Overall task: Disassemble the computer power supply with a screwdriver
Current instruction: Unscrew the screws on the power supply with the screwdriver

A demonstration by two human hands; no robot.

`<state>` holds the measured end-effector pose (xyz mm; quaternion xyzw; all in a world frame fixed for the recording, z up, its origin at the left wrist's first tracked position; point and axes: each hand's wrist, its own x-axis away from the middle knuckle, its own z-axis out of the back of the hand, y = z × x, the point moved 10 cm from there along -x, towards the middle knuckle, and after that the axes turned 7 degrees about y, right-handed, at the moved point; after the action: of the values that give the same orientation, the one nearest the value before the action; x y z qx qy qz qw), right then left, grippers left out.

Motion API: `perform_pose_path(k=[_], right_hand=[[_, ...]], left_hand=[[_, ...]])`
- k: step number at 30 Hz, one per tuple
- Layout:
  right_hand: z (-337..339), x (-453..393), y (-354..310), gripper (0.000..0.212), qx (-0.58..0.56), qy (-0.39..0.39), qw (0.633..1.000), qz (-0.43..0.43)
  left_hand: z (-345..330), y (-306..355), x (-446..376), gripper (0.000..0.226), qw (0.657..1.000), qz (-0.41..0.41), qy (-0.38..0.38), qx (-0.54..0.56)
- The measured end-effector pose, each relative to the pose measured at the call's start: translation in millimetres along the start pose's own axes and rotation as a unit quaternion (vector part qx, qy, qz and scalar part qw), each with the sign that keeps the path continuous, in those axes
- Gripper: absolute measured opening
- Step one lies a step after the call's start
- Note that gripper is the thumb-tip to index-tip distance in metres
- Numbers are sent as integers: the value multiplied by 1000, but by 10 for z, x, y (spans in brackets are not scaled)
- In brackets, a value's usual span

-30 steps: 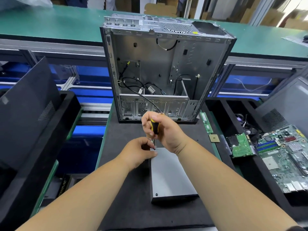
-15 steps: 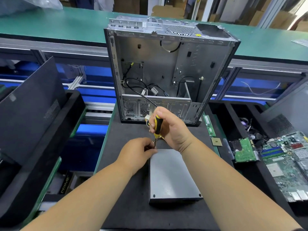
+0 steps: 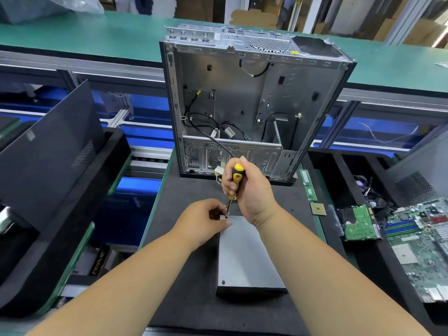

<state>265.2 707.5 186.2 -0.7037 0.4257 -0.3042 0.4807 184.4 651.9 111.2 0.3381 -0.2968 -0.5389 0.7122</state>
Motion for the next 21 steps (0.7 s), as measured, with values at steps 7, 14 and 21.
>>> perform_pose_path(k=[7,14,21], right_hand=[[-5,4,14,41,10,-13,1000,2],[-80,-76,-21,38,8,-50,998,-23],[122,-80,18,27,79,34,996,-28]], left_hand=[[-19,-84,18,14,997,48,31,48],[-26,-80,2,12,997,48,26,51],[-52,-86,-9,12,997,53,12,49]])
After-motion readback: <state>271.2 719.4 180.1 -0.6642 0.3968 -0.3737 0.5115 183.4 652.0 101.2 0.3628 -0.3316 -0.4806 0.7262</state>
